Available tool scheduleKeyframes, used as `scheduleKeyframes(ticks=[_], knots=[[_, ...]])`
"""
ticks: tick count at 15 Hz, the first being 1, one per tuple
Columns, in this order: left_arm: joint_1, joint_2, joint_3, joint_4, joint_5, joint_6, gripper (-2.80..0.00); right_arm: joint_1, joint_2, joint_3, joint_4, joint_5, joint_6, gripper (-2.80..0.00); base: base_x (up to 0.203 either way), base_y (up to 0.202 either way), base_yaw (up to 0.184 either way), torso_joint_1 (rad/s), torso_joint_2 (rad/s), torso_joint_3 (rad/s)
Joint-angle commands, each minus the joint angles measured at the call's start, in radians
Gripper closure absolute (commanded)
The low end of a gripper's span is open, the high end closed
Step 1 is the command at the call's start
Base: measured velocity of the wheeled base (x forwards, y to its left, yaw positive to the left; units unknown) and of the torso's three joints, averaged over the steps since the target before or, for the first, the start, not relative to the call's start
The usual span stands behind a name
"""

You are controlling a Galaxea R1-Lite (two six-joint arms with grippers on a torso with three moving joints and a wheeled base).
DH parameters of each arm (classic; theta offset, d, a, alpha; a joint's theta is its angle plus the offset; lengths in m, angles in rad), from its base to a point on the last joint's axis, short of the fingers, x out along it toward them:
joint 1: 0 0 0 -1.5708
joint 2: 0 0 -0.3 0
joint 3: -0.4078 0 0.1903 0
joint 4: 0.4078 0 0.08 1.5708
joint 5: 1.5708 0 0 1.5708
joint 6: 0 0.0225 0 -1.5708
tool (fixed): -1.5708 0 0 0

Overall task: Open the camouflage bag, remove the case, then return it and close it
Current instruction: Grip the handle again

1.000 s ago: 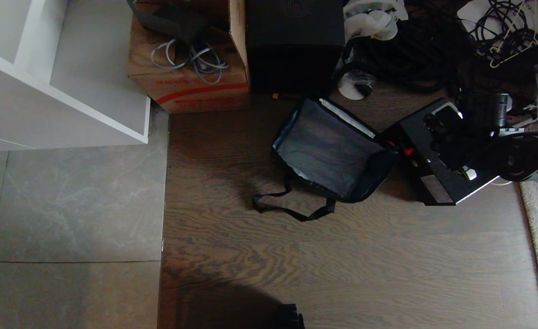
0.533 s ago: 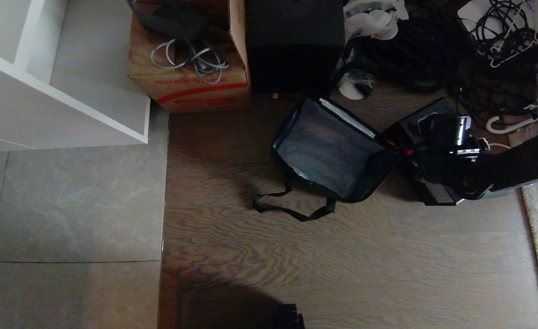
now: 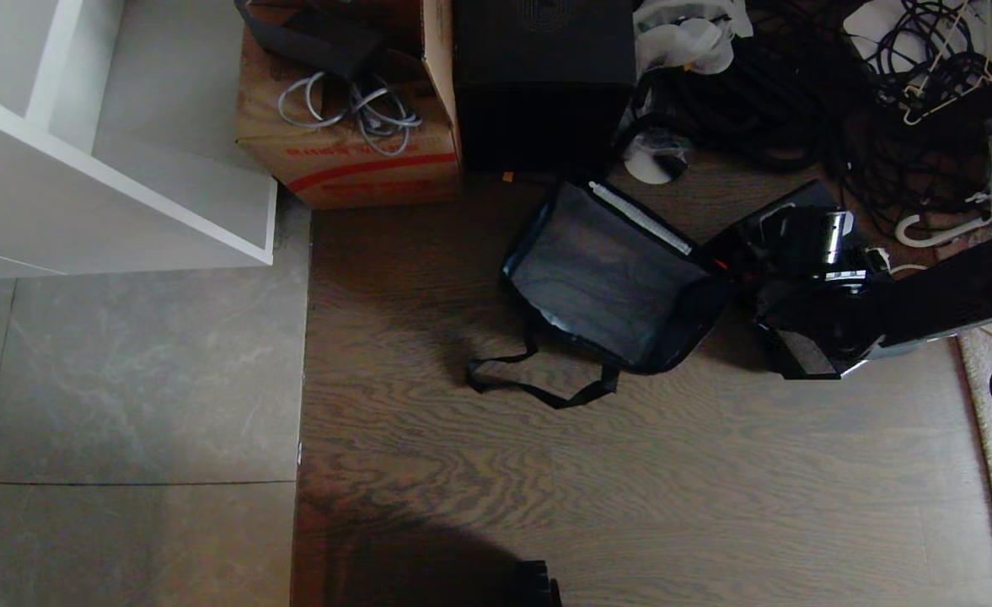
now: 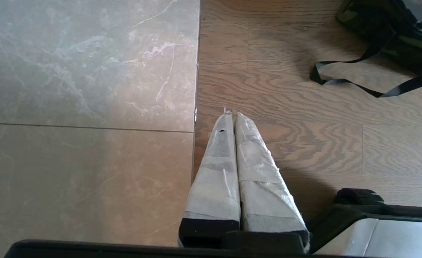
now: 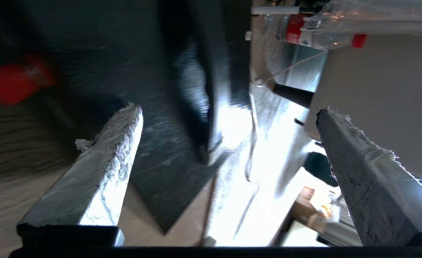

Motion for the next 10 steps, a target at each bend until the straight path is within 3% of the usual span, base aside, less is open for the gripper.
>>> scheduleKeyframes(ticks=[1,10], knots=[[-0.001,0.001,0.0,0.0,0.0,-0.001,0.0,-0.031,-0.031,-0.025,0.052,-0.002,-0.009,-2.8,0.0,0.0,0.0,0.0,0.0,0.0],[-0.001,0.0,0.0,0.0,0.0,-0.001,0.0,-0.098,0.126,-0.233,0.069,0.031,-0.044,-2.8,0.0,0.0,0.0,0.0,0.0,0.0]])
